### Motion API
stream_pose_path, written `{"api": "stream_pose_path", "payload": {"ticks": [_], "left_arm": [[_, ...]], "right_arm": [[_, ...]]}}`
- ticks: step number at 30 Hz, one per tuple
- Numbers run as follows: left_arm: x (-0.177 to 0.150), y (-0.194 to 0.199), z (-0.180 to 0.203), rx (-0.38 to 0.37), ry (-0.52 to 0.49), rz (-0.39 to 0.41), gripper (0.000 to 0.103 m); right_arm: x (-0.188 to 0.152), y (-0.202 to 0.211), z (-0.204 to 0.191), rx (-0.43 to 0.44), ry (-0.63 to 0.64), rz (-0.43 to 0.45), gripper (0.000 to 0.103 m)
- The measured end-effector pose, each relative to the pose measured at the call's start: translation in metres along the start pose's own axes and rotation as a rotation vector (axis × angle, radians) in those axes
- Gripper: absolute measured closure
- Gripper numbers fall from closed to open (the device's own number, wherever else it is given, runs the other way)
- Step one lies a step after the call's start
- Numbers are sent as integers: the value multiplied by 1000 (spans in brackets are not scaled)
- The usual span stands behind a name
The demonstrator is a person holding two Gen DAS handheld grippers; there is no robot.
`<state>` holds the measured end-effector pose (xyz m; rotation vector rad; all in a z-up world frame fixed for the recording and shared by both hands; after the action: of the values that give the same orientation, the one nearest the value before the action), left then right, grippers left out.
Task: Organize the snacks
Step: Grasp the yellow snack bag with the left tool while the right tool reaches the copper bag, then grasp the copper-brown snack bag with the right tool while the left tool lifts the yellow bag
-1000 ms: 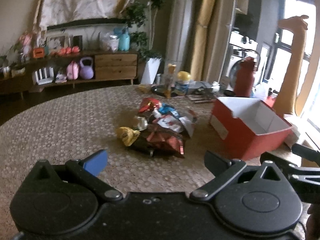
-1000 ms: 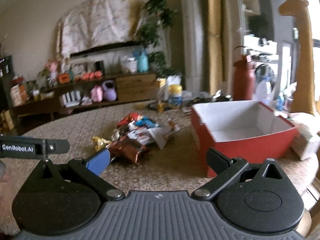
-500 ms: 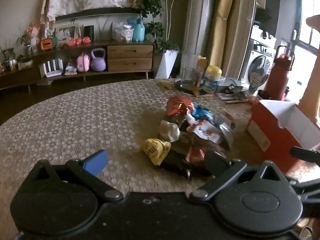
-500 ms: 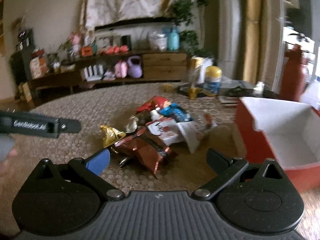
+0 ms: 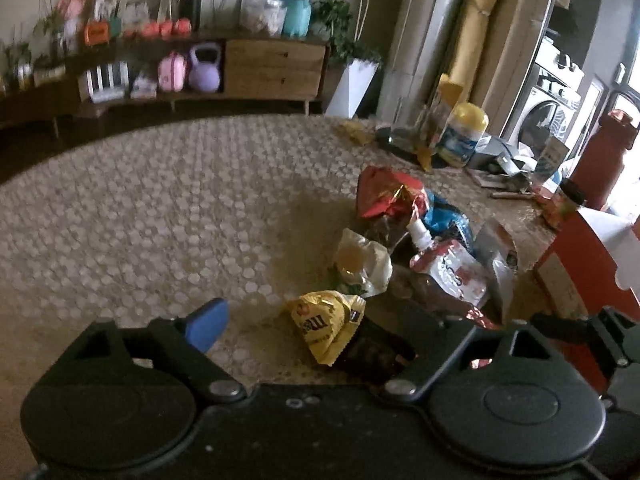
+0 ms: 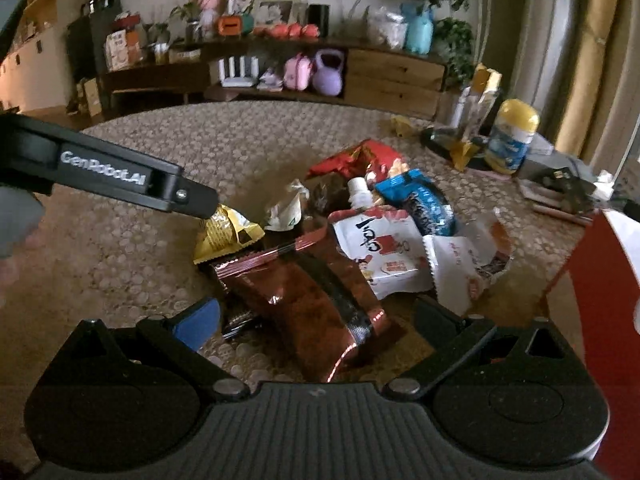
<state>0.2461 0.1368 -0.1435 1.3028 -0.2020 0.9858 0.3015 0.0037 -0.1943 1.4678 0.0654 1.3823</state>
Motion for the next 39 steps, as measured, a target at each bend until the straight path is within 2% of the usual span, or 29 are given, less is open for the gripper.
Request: {"api": "stream_pose_path", "payload": {"ticks": [8, 14, 16, 18, 20, 22, 23, 25, 31, 39], "left_arm": [[0, -30, 0, 2, 12, -43, 22], [-2, -44, 1, -23, 34, -88, 31], [-2, -46, 2, -27, 41, -96, 35], [-1, -48, 0, -28, 59, -104, 44], [0, -50, -3, -27, 86, -118, 49], [0, -51, -6, -24, 105, -125, 54], [0, -51, -7, -25, 107, -125, 59], [1, -50, -8, -35, 110, -126, 69], [1, -40, -8, -32, 113, -111, 75], [-2, -10, -13, -52, 126, -89, 75]], "right_arm": [[0, -29, 10, 29, 40, -55, 0], [-1, -31, 9, 63, 30, -39, 1], [-1, -30, 7, 70, 35, -34, 9], [-1, -29, 5, 73, 42, -40, 17], [0, -28, 2, 60, 54, -42, 19], [0, -27, 2, 51, 53, -45, 29], [0, -26, 2, 43, 50, -45, 37], [-1, -24, 4, 40, 30, -47, 41], [-3, -15, 2, 23, -17, -50, 57], [-2, 19, -4, -11, -78, -10, 59]]}}
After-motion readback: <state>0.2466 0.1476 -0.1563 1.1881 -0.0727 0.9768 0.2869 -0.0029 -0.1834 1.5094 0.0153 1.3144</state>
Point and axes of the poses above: each gripper's, at about its wrist camera, not at the fingertips, and y roughly against the way its jaws point, z to its right, x to its top, the point moved 5 cm from there along -y, roughly the way its jaws point, and after that the axes turned 14 degrees about y, right-handed, at the moved point
